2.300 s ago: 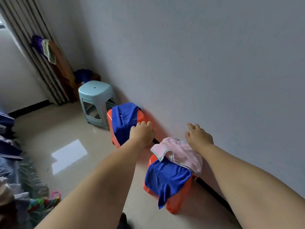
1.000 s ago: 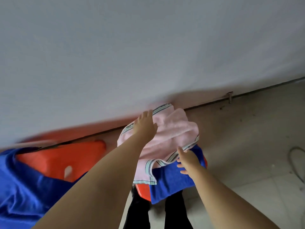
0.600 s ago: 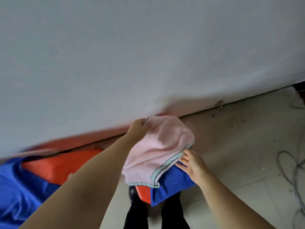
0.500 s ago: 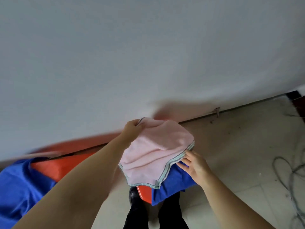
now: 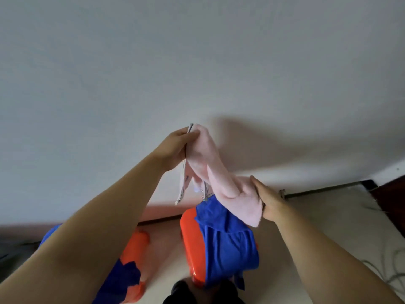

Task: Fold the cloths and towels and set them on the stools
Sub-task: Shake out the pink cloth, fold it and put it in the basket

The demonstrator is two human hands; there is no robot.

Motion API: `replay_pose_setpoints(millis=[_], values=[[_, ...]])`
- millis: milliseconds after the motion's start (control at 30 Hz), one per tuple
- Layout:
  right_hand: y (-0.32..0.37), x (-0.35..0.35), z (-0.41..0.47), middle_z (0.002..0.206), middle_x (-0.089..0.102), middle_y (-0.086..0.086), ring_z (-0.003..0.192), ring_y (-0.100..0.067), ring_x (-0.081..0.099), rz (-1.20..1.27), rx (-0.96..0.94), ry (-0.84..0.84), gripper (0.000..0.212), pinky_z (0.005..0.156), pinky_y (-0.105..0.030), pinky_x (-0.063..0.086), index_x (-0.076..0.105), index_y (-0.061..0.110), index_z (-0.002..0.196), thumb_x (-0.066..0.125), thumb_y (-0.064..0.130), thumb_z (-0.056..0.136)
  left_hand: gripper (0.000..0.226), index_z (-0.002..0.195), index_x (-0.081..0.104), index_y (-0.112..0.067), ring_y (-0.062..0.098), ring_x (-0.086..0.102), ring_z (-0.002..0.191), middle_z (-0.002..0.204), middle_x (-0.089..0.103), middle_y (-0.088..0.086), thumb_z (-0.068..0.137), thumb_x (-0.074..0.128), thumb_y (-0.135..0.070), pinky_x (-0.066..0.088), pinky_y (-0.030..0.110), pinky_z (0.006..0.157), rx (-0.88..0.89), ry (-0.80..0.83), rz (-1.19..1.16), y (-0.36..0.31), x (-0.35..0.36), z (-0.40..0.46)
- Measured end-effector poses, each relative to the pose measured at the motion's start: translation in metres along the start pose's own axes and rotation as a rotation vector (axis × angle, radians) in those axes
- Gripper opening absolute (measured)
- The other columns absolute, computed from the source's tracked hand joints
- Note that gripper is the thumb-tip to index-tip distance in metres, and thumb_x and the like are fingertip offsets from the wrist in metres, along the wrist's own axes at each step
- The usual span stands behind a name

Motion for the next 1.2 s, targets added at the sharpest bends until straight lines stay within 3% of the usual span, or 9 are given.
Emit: replay_pose_setpoints(millis=[67, 167, 267, 400, 600, 733, 900, 1033, 1200], values=[[0.027, 0.003, -0.009, 0.126, 0.059, -0.015, 0.106, -0.028, 0.058, -0.052, -0.126, -0.061, 0.039, 0.094, -0.04, 0.047, 0.054, 0.006, 0.128, 0.05, 0.028, 0.096, 0.024, 0.103, 0.061, -0.006, 0.018, 0.066, 0.085, 0.092, 0.067, 0.007, 0.098, 0.047, -0.024, 0.054, 0.025, 0.073, 0.029, -0.067, -0.017, -0.018, -0.009, -0.011], [0.057, -0.008, -0.017, 0.109, 0.065, -0.013, 0.093, -0.021, 0.06, 0.197, -0.223, -0.068, 0.033, 0.081, -0.032, 0.047, 0.055, 0.002, 0.125, 0.048, 0.017, 0.096, 0.024, 0.093, 0.066, -0.006, 0.019, 0.067, 0.085, 0.086, 0.071, 0.006, 0.095, 0.053, -0.026, 0.053, 0.029, 0.075, -0.011, -0.258, -0.14, -0.027, -0.031, -0.025], [0.094, -0.01, -0.035, 0.075, 0.07, -0.002, 0.076, -0.016, 0.061, 0.229, -0.335, -0.01, 0.015, 0.065, -0.027, 0.047, 0.063, 0.014, 0.097, 0.05, 0.021, 0.094, 0.016, 0.09, 0.062, -0.009, 0.02, 0.062, 0.084, 0.089, 0.064, 0.007, 0.094, 0.05, -0.018, 0.05, 0.031, 0.071, -0.069, -0.278, -0.261, -0.03, -0.044, -0.035], [0.138, -0.012, -0.054, 0.061, 0.072, 0.003, 0.058, -0.008, 0.067, 0.21, -0.409, -0.031, 0.017, 0.054, -0.016, 0.053, 0.066, 0.014, 0.083, 0.055, 0.025, 0.092, 0.012, 0.083, 0.058, -0.017, 0.019, 0.055, 0.075, 0.081, 0.056, 0.003, 0.091, 0.05, -0.016, 0.046, 0.032, 0.065, -0.117, -0.318, -0.331, -0.037, -0.051, -0.045], [0.161, -0.012, -0.072, 0.047, 0.06, 0.003, 0.05, -0.011, 0.059, 0.13, -0.372, 0.025, 0.021, 0.048, -0.015, 0.047, 0.055, 0.014, 0.074, 0.045, 0.015, 0.093, 0.008, 0.085, 0.058, -0.017, 0.018, 0.054, 0.069, 0.078, 0.054, 0.003, 0.091, 0.056, -0.022, 0.045, 0.033, 0.062, -0.113, -0.398, -0.316, -0.05, -0.057, -0.048], [0.155, -0.016, -0.073, 0.053, 0.057, 0.0, 0.055, -0.016, 0.057, 0.123, -0.259, 0.028, 0.024, 0.057, -0.024, 0.049, 0.052, 0.017, 0.071, 0.049, 0.024, 0.093, 0.008, 0.084, 0.058, -0.019, 0.016, 0.052, 0.067, 0.076, 0.054, 0.0, 0.09, 0.058, -0.024, 0.043, 0.032, 0.06, -0.132, -0.44, -0.296, -0.056, -0.063, -0.049], [0.141, -0.011, -0.067, 0.048, 0.065, -0.001, 0.044, -0.014, 0.064, -0.139, -0.122, 0.011, 0.022, 0.046, -0.027, 0.054, 0.058, 0.012, 0.074, 0.051, 0.018, 0.094, 0.009, 0.081, 0.058, -0.018, 0.013, 0.052, 0.071, 0.079, 0.055, -0.002, 0.09, 0.06, -0.016, 0.045, 0.032, 0.07, -0.14, -0.447, -0.19, -0.063, -0.063, -0.05], [0.152, -0.017, -0.064, 0.065, 0.061, 0.004, 0.062, -0.012, 0.058, -0.028, -0.209, -0.042, 0.019, 0.059, -0.027, 0.045, 0.054, 0.02, 0.076, 0.049, 0.021, 0.094, 0.011, 0.079, 0.06, -0.018, 0.012, 0.056, 0.075, 0.083, 0.06, -0.002, 0.082, 0.069, -0.016, 0.044, 0.035, 0.086, -0.092, -0.55, -0.067, -0.065, -0.077, -0.051], [0.171, -0.021, -0.062, 0.076, 0.054, 0.005, 0.07, -0.01, 0.051, -0.046, -0.321, -0.108, 0.019, 0.064, -0.028, 0.04, 0.054, 0.021, 0.076, 0.052, 0.022, 0.094, 0.023, 0.097, 0.065, -0.008, 0.024, 0.05, 0.088, 0.094, 0.058, 0.008, 0.084, 0.07, -0.027, 0.039, 0.03, 0.074, -0.038, -0.642, 0.25, -0.064, -0.094, -0.053]])
Point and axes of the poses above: each hand's wrist, its own z-axis towards the middle knuckle, its own x-axis out of the palm, y = z × x, the point moved 4 cm from there along z, towards the middle knuckle
